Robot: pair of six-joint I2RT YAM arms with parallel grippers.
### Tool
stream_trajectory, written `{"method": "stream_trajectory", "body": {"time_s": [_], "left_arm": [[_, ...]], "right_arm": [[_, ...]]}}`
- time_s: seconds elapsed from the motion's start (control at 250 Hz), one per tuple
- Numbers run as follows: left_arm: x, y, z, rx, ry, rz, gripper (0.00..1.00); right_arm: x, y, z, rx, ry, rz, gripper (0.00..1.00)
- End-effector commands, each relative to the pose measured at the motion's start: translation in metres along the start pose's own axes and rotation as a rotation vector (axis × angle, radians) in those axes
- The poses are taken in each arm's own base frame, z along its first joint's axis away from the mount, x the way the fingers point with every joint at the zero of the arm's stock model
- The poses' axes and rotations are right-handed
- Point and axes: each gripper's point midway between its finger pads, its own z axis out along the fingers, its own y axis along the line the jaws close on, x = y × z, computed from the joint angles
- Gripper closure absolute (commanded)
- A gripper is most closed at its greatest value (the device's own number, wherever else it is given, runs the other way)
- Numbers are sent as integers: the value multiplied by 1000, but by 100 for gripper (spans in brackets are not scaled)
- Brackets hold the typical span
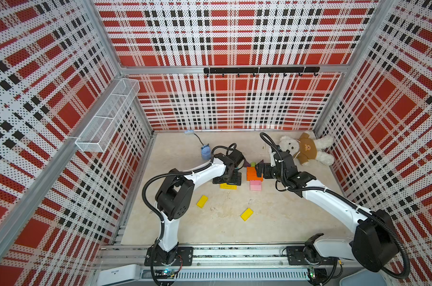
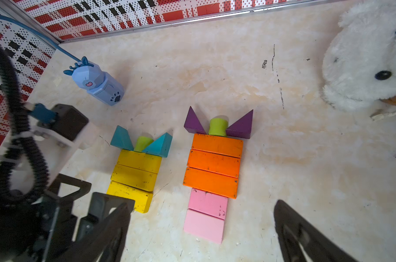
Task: Assemble a carrot with building blocks
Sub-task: Assemble the building block at the center of the board, then pick up the building block from the center of the board.
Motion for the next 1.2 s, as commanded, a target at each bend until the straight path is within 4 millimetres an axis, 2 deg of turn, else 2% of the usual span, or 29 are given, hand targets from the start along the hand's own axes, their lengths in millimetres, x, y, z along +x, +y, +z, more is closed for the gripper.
{"method": "stream_trajectory", "body": {"time_s": [0.0, 0.108, 0.256, 0.356, 0.504, 0.748, 0.988, 1.197], "left_arm": [[-2, 14, -37, -16, -67, -13, 0], [14, 46, -49, -26, -72, -124, 0], [59, 88, -48, 22, -58, -380, 0], [88, 99, -49, 38, -80, -536, 0], [115, 98, -44, 88, -64, -752, 1], [114, 107, -29, 47, -36, -959, 13], [119, 114, -20, -106, 104, -990, 3], [112, 124, -7, -137, 112, -1023, 4]], "right_arm": [[-7, 3, -1, -22, -37, 6, 0], [-6, 4, 0, -25, -35, 3, 0], [-4, 5, 4, -36, -27, 1, 0], [-2, 7, 6, -44, -20, -3, 0], [0, 8, 8, -49, -14, -5, 0], [0, 10, 7, -59, -14, -5, 0], [-1, 11, 7, -62, -17, -5, 0], [-2, 13, 4, -77, -23, -7, 0]]}}
